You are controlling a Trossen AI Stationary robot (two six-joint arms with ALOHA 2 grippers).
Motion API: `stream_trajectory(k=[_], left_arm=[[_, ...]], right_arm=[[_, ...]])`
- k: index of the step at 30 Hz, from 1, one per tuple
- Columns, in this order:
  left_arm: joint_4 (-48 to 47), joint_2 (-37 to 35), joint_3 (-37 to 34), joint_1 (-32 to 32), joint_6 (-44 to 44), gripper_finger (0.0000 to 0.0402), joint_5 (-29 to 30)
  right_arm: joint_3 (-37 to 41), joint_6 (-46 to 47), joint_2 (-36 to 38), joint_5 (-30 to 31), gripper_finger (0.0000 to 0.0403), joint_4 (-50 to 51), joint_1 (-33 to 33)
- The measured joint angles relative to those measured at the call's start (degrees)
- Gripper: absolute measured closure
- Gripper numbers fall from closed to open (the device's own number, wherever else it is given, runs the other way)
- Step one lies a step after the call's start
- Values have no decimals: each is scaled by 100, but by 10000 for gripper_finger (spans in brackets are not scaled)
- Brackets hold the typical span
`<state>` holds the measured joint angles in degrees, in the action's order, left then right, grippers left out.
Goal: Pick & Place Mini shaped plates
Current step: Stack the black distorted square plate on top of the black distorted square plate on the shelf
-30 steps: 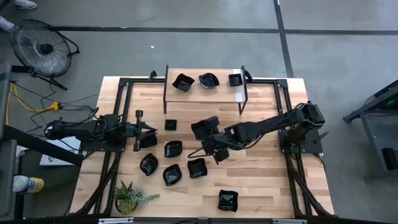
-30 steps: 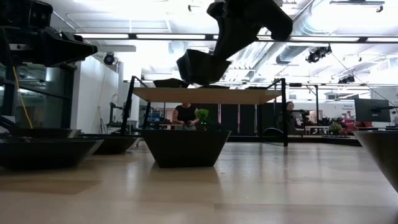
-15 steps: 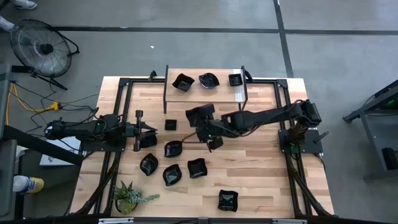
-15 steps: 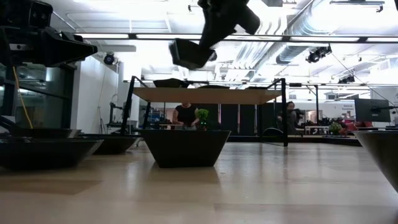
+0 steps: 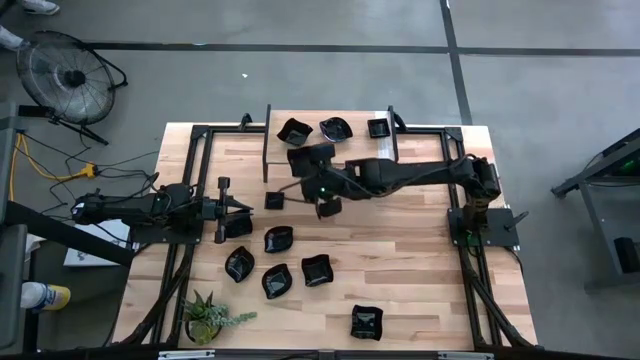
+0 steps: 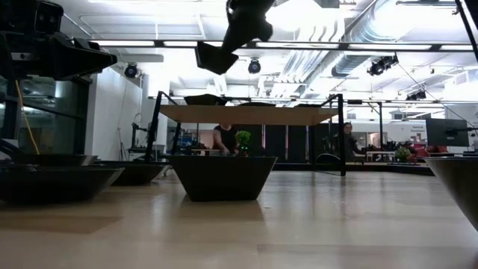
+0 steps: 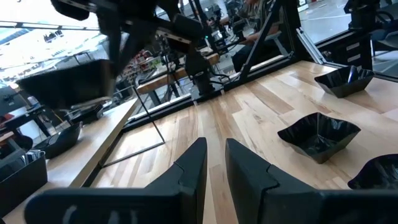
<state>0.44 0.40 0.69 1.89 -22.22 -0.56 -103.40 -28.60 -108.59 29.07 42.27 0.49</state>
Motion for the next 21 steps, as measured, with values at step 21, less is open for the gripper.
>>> stream_trajectory(k=[21], left_arm=[[-1,0,0,1,-1,346,-2]], right_arm=[[-118,952,-327,-246,403,-1323,-973]])
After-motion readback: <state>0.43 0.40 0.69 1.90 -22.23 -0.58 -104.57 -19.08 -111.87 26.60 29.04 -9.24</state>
